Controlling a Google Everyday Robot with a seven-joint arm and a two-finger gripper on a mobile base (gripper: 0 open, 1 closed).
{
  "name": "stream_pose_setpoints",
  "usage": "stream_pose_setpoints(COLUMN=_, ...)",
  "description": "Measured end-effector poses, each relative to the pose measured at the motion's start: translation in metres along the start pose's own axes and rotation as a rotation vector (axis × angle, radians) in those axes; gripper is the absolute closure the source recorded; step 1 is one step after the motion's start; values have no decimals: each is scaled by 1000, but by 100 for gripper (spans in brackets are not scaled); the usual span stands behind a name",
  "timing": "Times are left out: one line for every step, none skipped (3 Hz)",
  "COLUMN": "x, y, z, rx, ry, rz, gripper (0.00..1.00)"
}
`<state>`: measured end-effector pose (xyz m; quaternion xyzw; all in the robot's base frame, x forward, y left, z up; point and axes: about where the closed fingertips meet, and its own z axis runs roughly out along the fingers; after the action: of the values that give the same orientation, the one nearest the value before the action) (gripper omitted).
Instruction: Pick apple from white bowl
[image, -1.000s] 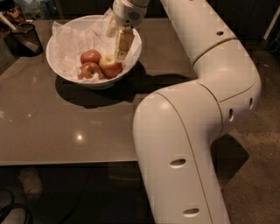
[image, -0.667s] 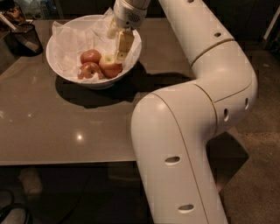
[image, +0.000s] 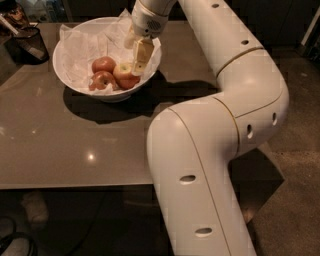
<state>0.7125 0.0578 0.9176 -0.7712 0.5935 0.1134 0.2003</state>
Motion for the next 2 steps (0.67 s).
stream_pose_setpoints(x=4, y=-1, z=5, rx=-9, ry=0, rz=10, gripper=28)
stream_pose_setpoints(x=8, y=-2, z=11, rx=-19, ry=2, rz=20, gripper=28)
